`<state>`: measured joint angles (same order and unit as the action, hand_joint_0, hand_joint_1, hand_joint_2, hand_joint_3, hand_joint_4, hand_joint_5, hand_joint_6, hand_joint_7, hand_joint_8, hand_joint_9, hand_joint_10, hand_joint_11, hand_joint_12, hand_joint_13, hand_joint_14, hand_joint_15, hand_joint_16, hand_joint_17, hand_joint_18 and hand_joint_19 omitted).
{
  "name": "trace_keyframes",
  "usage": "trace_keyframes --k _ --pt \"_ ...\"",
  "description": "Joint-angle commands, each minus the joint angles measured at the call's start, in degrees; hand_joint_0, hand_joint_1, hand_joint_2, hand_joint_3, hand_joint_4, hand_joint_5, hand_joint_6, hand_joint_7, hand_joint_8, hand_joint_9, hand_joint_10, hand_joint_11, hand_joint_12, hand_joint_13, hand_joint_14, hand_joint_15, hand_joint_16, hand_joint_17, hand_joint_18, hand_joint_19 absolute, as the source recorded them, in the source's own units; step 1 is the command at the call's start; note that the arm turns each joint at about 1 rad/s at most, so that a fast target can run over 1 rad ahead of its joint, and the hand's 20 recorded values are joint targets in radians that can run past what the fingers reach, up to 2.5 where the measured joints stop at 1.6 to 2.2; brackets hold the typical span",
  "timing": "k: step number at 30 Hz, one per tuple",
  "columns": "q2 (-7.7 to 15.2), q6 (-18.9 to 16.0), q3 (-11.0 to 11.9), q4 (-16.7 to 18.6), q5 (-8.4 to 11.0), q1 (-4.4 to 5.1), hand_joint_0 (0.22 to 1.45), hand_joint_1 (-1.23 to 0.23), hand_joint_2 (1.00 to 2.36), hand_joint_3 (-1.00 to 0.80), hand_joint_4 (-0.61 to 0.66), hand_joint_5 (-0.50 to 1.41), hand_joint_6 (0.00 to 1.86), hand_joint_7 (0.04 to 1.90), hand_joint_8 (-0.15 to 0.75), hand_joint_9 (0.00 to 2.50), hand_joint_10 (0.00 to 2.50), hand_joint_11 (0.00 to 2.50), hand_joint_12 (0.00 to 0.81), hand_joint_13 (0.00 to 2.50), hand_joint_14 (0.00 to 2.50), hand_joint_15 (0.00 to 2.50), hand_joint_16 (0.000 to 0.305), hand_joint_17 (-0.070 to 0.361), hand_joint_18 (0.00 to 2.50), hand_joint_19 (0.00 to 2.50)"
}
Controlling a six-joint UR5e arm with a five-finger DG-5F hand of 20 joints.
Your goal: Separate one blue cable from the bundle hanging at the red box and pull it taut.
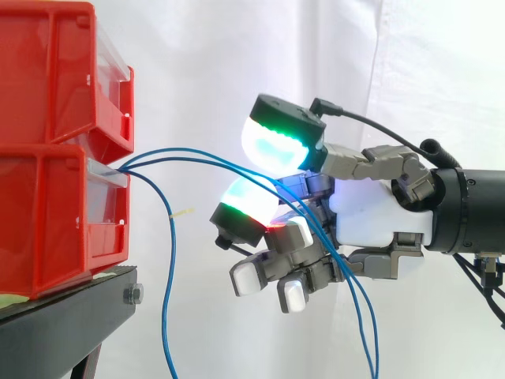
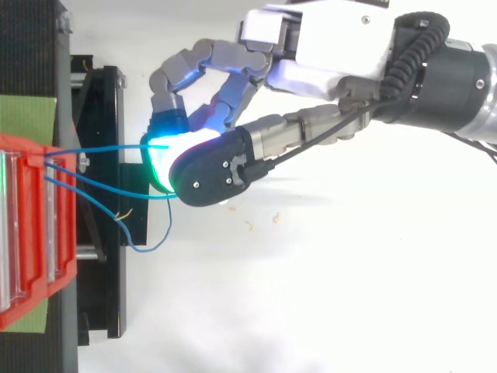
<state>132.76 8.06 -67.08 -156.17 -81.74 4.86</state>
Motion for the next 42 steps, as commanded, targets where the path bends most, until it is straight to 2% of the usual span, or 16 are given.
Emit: trace_keyframes --k 1,3,7,12,17,20,24,26,28,29,31,33,38,40,42 --pt "-0.1 0.0 0.0 -0.5 0.0 -0.02 0.62 -0.72 1.01 -0.31 0.24 -0.19 0.87 1.23 0.412 1.04 0.03 0.98 0.401 0.85 0.02 0.5 0.053 0.12 0.97 0.59" --pt "-0.1 0.1 0.0 -0.4 0.0 -0.02 0.64 -0.75 1.01 -0.31 0.24 -0.19 0.88 1.22 0.414 1.03 0.02 1.0 0.402 0.84 0.02 0.5 0.054 0.121 0.97 0.58" --pt "-0.1 0.1 0.0 -0.4 0.0 -0.02 0.68 -0.82 1.0 -0.5 0.24 -0.2 0.9 1.16 0.41 1.02 0.02 1.03 0.395 0.84 0.02 0.49 0.053 0.12 0.97 0.57" --pt "-0.2 0.1 0.0 -0.5 0.0 -0.02 0.64 -0.85 1.0 -0.5 0.21 -0.18 0.89 1.19 0.401 1.06 0.02 1.05 0.391 0.85 0.02 0.49 0.052 0.116 0.98 0.56" --pt "-1.2 0.3 0.0 -0.9 0.0 -0.11 0.68 -0.97 1.0 -0.5 0.16 -0.16 0.88 1.24 0.392 1.1 0.03 1.07 0.378 0.87 0.02 0.5 0.05 0.112 0.98 0.53" --pt "-1.6 0.5 0.0 -1.2 0.0 -0.29 0.61 -1.06 1.0 -0.5 0.17 -0.16 0.88 1.29 0.388 1.08 0.03 1.08 0.376 0.86 0.02 0.5 0.05 0.112 0.96 0.53" --pt "-1.8 0.5 0.0 -1.9 0.0 -0.2 0.49 -1.0 1.0 -0.5 0.19 -0.16 0.88 1.24 0.406 1.09 0.02 1.08 0.396 0.87 0.02 0.5 0.054 0.122 0.99 0.53" --pt "-1.8 0.5 0.0 -2.2 0.0 -0.29 0.49 -0.65 1.0 -0.5 0.2 -0.15 0.86 1.19 0.422 1.13 0.02 1.05 0.412 0.91 0.02 0.5 0.057 0.128 1.02 0.57" --pt "-1.8 0.5 0.0 -2.2 0.0 -0.29 0.51 -0.55 1.0 -0.5 0.2 -0.15 0.84 1.17 0.42 1.13 0.02 1.02 0.41 0.91 0.02 0.51 0.056 0.126 1.04 0.59" --pt "-1.8 0.5 0.0 -2.2 0.0 -0.2 0.55 -0.46 1.0 -0.5 0.19 -0.15 0.82 1.18 0.407 1.13 0.02 1.01 0.399 0.91 0.02 0.53 0.054 0.121 1.02 0.62" --pt "-2.0 0.5 0.1 -2.2 0.0 -0.29 0.58 -0.42 1.0 -0.5 0.18 -0.15 0.81 1.19 0.402 1.14 0.03 1.0 0.391 0.92 0.02 0.54 0.053 0.118 1.01 0.64" --pt "-2.2 0.5 0.1 -2.2 0.0 -0.37 0.62 -0.46 1.0 -0.5 0.19 -0.15 0.81 1.2 0.405 1.15 0.03 0.99 0.395 0.94 0.02 0.54 0.053 0.118 1.02 0.65" --pt "-2.9 1.0 0.0 -3.1 0.18 -0.37 0.6 -0.6 1.02 -0.22 0.21 -0.16 0.86 1.31 0.422 1.15 0.03 1.07 0.403 0.95 0.02 0.55 0.054 0.121 1.04 0.64" --pt "-2.9 1.2 0.1 -3.3 0.35 -0.46 0.6 -0.68 1.02 -0.15 0.24 -0.17 0.88 1.35 0.422 1.15 0.03 1.11 0.404 0.94 0.02 0.56 0.054 0.122 1.04 0.63" --pt "-2.9 1.2 0.1 -3.3 0.44 -0.37 0.61 -0.72 1.02 -0.12 0.21 -0.18 0.9 1.32 0.422 1.13 0.02 1.13 0.406 0.93 0.02 0.55 0.055 0.123 1.04 0.62"
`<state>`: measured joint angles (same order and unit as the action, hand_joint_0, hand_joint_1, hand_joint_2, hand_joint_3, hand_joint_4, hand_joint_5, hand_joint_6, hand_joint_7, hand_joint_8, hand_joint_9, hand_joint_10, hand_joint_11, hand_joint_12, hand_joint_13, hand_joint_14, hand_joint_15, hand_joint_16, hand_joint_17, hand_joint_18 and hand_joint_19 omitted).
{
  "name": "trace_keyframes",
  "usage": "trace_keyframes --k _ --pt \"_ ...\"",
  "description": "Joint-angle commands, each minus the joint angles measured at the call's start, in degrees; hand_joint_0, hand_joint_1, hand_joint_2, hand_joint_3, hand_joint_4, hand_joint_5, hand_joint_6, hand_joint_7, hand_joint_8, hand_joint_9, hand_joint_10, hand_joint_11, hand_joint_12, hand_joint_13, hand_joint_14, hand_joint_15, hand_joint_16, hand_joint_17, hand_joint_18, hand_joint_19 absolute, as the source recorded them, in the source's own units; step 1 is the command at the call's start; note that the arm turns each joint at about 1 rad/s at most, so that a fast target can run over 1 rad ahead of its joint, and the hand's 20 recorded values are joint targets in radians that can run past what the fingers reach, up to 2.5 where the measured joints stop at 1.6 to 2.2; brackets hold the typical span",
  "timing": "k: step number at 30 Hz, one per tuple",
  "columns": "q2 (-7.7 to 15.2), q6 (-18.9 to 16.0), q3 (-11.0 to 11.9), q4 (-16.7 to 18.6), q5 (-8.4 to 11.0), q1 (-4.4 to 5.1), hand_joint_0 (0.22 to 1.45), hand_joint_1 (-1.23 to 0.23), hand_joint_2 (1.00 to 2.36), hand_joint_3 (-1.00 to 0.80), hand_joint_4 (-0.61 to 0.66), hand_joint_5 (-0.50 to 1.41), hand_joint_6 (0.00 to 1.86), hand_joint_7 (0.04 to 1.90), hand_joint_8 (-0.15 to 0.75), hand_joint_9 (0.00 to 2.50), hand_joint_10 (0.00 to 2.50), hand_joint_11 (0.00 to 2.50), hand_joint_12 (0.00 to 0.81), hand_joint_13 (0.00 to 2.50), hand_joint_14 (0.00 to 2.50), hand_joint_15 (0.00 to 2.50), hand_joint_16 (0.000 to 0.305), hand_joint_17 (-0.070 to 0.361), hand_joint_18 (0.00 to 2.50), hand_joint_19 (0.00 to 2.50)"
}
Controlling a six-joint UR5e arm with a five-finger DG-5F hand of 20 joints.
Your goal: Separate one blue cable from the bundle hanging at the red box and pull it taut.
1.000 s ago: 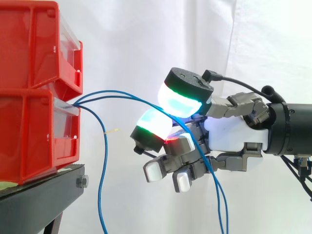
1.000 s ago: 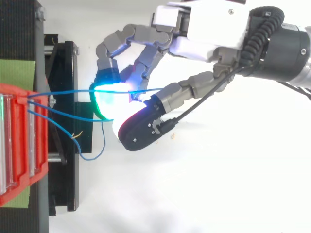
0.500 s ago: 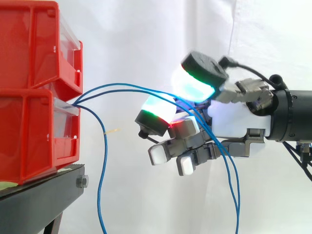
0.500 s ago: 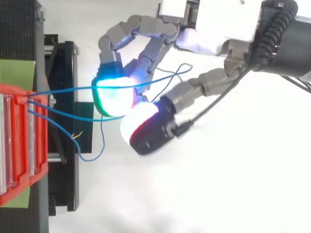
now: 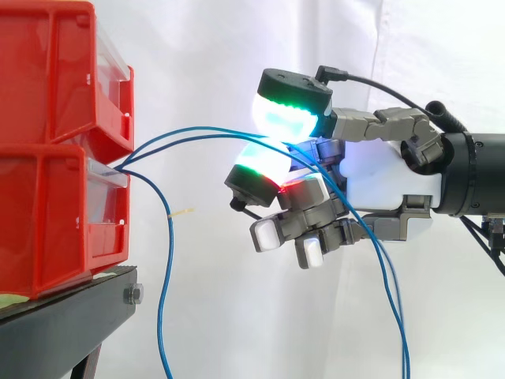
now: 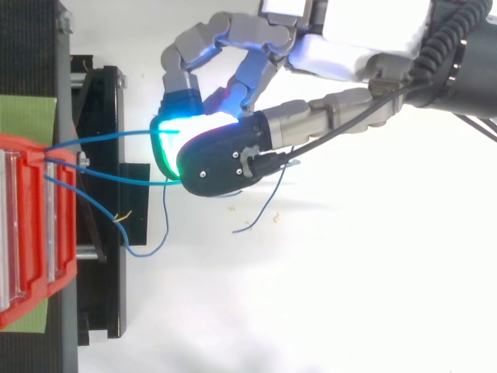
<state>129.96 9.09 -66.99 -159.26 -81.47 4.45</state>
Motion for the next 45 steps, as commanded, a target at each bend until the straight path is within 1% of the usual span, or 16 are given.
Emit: trace_keyframes --k 1,3,4,5,6,8,12,14,17,19,20,22,25,29,35,45 --pt "-0.1 0.2 0.0 -0.2 0.17 0.03 0.62 -0.74 1.02 -0.15 0.2 -0.18 0.91 1.27 0.417 1.1 0.02 1.13 0.406 0.93 0.02 0.55 0.054 0.122 1.03 0.62" --pt "-0.1 0.7 -0.1 -0.2 0.17 0.03 0.63 -0.78 1.02 -0.27 0.23 -0.19 0.91 1.24 0.411 1.1 0.02 1.14 0.402 0.92 0.02 0.56 0.054 0.122 1.02 0.62" --pt "-0.1 0.9 0.0 -0.2 0.17 0.03 0.61 -0.78 1.01 -0.39 0.24 -0.19 0.91 1.22 0.414 1.1 0.02 1.13 0.402 0.92 0.02 0.56 0.054 0.121 1.02 0.61" --pt "-0.1 1.1 0.0 -0.2 0.35 0.12 0.61 -0.77 1.01 -0.42 0.24 -0.19 0.91 1.22 0.414 1.1 0.02 1.14 0.402 0.92 0.02 0.56 0.054 0.122 1.02 0.61" --pt "-0.1 1.3 0.0 -0.1 0.43 0.12 0.59 -0.71 1.0 -0.49 0.23 -0.19 0.91 1.18 0.414 1.11 0.02 1.13 0.402 0.92 0.02 0.56 0.054 0.122 1.02 0.62" --pt "-0.1 1.5 0.0 -0.1 0.96 0.12 0.56 -0.52 1.0 -0.5 0.22 -0.17 0.89 1.2 0.419 1.16 0.02 1.13 0.405 0.94 0.02 0.55 0.055 0.124 1.03 0.63" --pt "-0.1 1.6 -0.1 -0.1 2.19 0.12 0.61 -0.37 1.0 -0.49 0.2 -0.16 0.87 1.25 0.41 1.18 0.03 1.1 0.403 0.94 0.02 0.56 0.054 0.122 1.04 0.66" --pt "0.0 1.6 -0.1 -0.1 2.37 0.12 0.62 -0.39 1.01 -0.43 0.19 -0.16 0.87 1.25 0.415 1.19 0.02 1.12 0.402 0.95 0.02 0.56 0.054 0.122 1.04 0.66" --pt "-0.1 1.6 -0.1 -0.1 2.37 0.12 0.59 -0.49 1.02 -0.17 0.22 -0.15 0.88 1.34 0.439 1.21 0.02 1.15 0.413 0.96 0.02 0.57 0.056 0.127 1.06 0.65" --pt "-0.1 1.6 0.0 -0.1 2.37 0.21 0.6 -0.66 1.02 -0.02 0.23 -0.16 0.9 1.32 0.474 1.21 0.02 1.16 0.452 0.99 0.02 0.55 0.064 0.144 1.14 0.6" --pt "-0.1 1.6 0.0 -0.1 2.37 0.21 0.61 -0.73 1.01 0.02 0.18 -0.16 0.91 1.33 0.475 1.21 0.02 1.18 0.454 0.99 0.02 0.56 0.065 0.146 1.14 0.59" --pt "0.0 1.6 0.0 -0.1 2.37 0.3 0.62 -0.74 1.01 0.03 0.16 -0.16 0.91 1.33 0.472 1.2 0.02 1.19 0.454 0.99 0.02 0.55 0.065 0.145 1.13 0.59" --pt "0.0 1.6 -0.1 -0.1 2.46 0.21 0.63 -0.77 1.02 0.0 0.14 -0.17 0.92 1.33 0.446 1.17 0.02 1.22 0.438 0.96 0.02 0.56 0.061 0.138 1.09 0.59" --pt "0.0 1.6 -0.1 -0.1 2.46 0.3 0.67 -0.8 1.02 -0.16 0.16 -0.19 0.92 1.29 0.408 1.11 0.02 1.21 0.41 0.91 0.02 0.57 0.055 0.124 1.01 0.61" --pt "0.0 1.5 -0.1 -0.5 3.25 0.47 0.7 -0.78 1.01 -0.38 0.16 -0.19 0.92 1.3 0.404 1.1 0.02 1.2 0.406 0.9 0.02 0.56 0.054 0.122 1.0 0.6" --pt "0.0 -2.1 -0.1 -1.1 3.42 0.56 0.71 -0.74 1.0 -0.5 0.17 -0.19 0.92 1.25 0.397 1.08 0.02 1.19 0.401 0.88 0.02 0.55 0.053 0.12 0.98 0.59"
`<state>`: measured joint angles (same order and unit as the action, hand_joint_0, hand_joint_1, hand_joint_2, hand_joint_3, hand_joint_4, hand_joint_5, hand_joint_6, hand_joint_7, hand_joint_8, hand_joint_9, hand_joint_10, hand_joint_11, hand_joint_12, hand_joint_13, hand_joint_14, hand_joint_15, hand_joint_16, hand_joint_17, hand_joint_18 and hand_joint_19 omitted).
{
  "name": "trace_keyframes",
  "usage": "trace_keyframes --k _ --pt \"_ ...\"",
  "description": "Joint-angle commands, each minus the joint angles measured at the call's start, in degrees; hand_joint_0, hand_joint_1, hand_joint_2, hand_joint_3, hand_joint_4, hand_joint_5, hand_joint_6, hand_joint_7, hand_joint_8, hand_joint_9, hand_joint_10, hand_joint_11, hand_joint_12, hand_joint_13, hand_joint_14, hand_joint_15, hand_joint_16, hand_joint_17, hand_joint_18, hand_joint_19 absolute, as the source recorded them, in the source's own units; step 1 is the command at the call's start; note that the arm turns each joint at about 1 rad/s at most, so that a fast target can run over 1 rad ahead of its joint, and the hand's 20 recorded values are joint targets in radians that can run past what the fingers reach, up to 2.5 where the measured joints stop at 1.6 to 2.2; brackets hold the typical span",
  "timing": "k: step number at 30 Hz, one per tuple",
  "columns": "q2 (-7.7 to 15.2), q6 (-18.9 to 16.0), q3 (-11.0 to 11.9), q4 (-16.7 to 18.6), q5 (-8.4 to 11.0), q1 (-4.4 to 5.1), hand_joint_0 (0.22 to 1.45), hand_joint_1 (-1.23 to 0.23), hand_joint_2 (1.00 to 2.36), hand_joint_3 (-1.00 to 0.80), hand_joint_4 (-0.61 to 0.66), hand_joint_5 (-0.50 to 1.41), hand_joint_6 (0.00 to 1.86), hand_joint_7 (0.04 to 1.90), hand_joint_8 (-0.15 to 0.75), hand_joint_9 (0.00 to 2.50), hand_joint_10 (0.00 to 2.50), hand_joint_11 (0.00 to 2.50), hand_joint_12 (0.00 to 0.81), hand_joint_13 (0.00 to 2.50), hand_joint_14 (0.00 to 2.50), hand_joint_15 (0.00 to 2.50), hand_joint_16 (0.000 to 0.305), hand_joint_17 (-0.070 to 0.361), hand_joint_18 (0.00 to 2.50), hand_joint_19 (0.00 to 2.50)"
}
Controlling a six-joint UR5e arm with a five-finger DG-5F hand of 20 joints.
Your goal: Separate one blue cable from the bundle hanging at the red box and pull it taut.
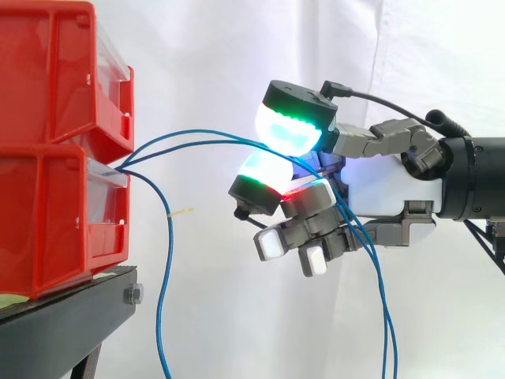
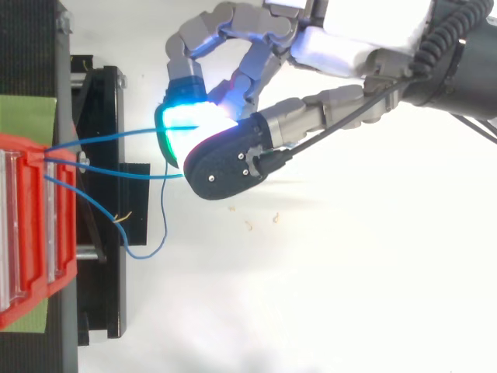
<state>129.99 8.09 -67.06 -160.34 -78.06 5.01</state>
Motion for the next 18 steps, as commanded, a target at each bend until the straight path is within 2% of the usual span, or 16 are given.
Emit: trace_keyframes --k 1,7,9,10,12,13,15,18 --pt "0.0 -1.2 0.0 -0.1 0.02 0.09 0.71 -0.74 1.0 -0.5 0.17 -0.19 0.92 1.26 0.4 1.08 0.02 1.19 0.402 0.88 0.02 0.55 0.053 0.12 0.98 0.6" --pt "0.0 -1.7 0.0 -0.1 0.02 0.18 0.68 -0.7 1.0 -0.5 0.2 -0.19 0.92 1.26 0.4 1.08 0.02 1.19 0.401 0.88 0.02 0.55 0.053 0.12 0.99 0.61" --pt "0.0 -1.8 0.0 -0.4 0.02 0.27 0.62 -0.61 1.0 -0.5 0.21 -0.19 0.92 1.2 0.398 1.08 0.02 1.19 0.4 0.88 0.02 0.56 0.054 0.121 0.98 0.62" --pt "0.0 -2.0 0.0 -0.6 0.02 0.36 0.56 -0.51 1.0 -0.5 0.23 -0.19 0.91 1.2 0.411 1.08 0.02 1.17 0.412 0.89 0.02 0.56 0.056 0.125 1.0 0.62" --pt "0.0 -2.1 0.0 -0.6 0.02 0.36 0.55 -0.42 1.0 -0.5 0.22 -0.19 0.91 1.16 0.411 1.1 0.02 1.18 0.412 0.9 0.02 0.57 0.056 0.127 1.01 0.63" --pt "0.0 -2.0 0.0 -0.6 0.02 0.36 0.59 -0.36 1.0 -0.5 0.21 -0.18 0.89 1.2 0.403 1.12 0.02 1.19 0.405 0.91 0.02 0.56 0.055 0.124 1.01 0.65" --pt "0.0 -2.0 0.0 -0.6 0.02 0.36 0.62 -0.37 1.0 -0.47 0.2 -0.18 0.89 1.23 0.399 1.14 0.02 1.19 0.409 0.92 0.02 0.57 0.055 0.123 1.01 0.65" --pt "0.0 -1.9 0.0 -0.7 0.19 0.44 0.61 -0.45 1.02 -0.27 0.19 -0.18 0.88 1.23 0.413 1.15 0.02 1.2 0.413 0.92 0.02 0.58 0.055 0.125 1.02 0.66"
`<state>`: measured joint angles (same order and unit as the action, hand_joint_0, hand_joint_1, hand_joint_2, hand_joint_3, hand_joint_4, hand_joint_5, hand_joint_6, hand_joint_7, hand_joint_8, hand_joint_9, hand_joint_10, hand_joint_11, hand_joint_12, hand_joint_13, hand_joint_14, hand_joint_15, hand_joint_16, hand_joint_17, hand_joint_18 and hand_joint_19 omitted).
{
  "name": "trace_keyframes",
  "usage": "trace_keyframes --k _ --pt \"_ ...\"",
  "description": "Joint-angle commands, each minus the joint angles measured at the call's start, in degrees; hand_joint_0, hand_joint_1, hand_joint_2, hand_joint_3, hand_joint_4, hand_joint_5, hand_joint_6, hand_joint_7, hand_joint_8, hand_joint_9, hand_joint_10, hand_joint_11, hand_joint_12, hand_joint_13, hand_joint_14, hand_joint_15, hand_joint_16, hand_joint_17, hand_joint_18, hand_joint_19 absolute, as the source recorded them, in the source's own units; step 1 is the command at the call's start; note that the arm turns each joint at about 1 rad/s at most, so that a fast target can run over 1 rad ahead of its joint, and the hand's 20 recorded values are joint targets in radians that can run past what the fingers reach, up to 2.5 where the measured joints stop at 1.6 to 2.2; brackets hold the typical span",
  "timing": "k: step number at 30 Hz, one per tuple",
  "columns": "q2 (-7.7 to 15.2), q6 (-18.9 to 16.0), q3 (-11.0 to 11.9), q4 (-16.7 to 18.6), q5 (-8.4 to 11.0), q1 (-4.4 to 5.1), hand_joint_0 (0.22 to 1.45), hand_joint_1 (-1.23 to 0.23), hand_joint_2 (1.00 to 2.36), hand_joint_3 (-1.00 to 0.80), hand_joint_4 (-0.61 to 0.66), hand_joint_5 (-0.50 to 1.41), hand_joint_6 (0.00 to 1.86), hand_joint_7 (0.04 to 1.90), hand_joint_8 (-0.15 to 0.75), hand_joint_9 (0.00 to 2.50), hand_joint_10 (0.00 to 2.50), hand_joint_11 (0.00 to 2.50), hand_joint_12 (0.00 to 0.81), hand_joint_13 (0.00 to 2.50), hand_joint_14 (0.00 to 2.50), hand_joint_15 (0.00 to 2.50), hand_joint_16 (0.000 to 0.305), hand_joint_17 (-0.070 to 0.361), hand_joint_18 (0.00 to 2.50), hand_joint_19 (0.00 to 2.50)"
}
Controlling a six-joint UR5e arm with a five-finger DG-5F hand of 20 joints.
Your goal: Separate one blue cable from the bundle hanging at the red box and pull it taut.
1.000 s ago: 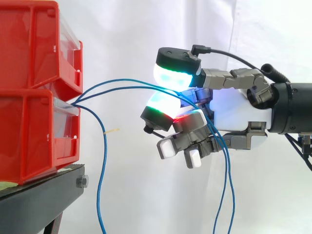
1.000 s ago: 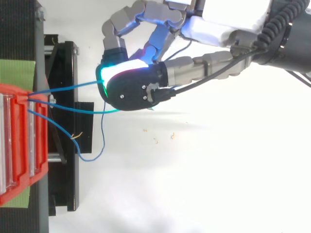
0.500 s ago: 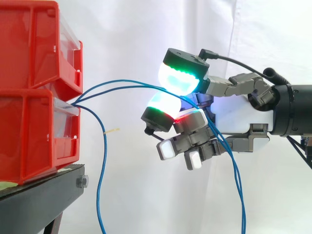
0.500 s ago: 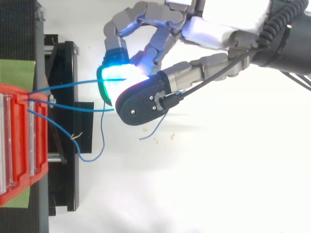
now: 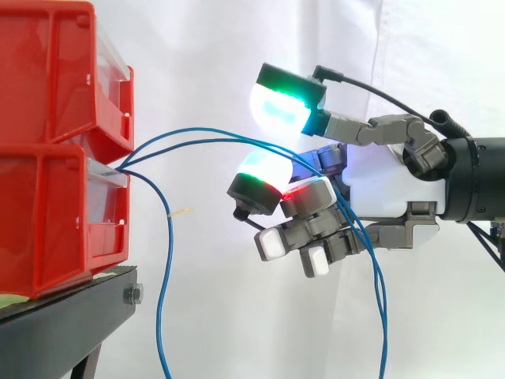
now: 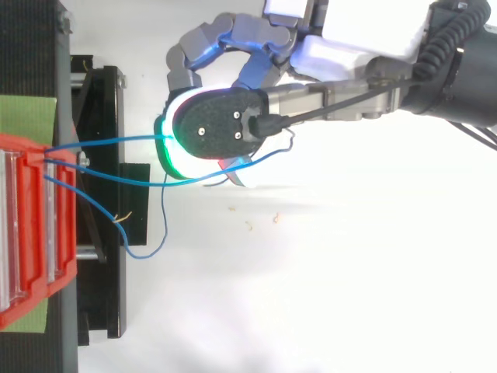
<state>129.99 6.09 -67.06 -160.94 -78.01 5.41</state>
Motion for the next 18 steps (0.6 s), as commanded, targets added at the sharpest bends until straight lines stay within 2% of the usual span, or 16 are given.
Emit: trace_keyframes --k 1,2,4,7,12,18 --pt "0.0 0.0 0.0 -0.3 0.22 0.13 0.6 -0.51 1.02 -0.17 0.2 -0.18 0.88 1.25 0.419 1.15 0.02 1.2 0.419 0.93 0.02 0.57 0.057 0.128 1.04 0.65" --pt "0.0 0.0 0.0 -0.3 0.31 0.13 0.6 -0.52 1.02 -0.15 0.2 -0.18 0.88 1.26 0.422 1.15 0.02 1.2 0.422 0.93 0.02 0.57 0.057 0.128 1.04 0.65" --pt "0.0 0.0 0.0 -0.4 0.66 0.22 0.6 -0.66 1.02 -0.04 0.23 -0.18 0.9 1.28 0.455 1.16 0.02 1.2 0.446 0.96 0.02 0.56 0.063 0.141 1.1 0.61" --pt "0.0 -0.1 0.0 -0.4 0.84 0.3 0.61 -0.68 1.02 -0.03 0.21 -0.18 0.9 1.29 0.458 1.16 0.02 1.2 0.446 0.96 0.02 0.56 0.063 0.142 1.1 0.6" --pt "0.0 0.0 0.0 -0.4 0.84 0.3 0.65 -0.72 1.02 -0.12 0.17 -0.2 0.91 1.24 0.412 1.11 0.02 1.21 0.422 0.91 0.02 0.57 0.056 0.126 1.01 0.63" --pt "0.0 -0.6 0.0 -0.9 1.01 0.39 0.68 -0.75 1.02 -0.27 0.18 -0.2 0.91 1.25 0.411 1.08 0.02 1.2 0.409 0.9 0.02 0.57 0.055 0.123 1.0 0.62"
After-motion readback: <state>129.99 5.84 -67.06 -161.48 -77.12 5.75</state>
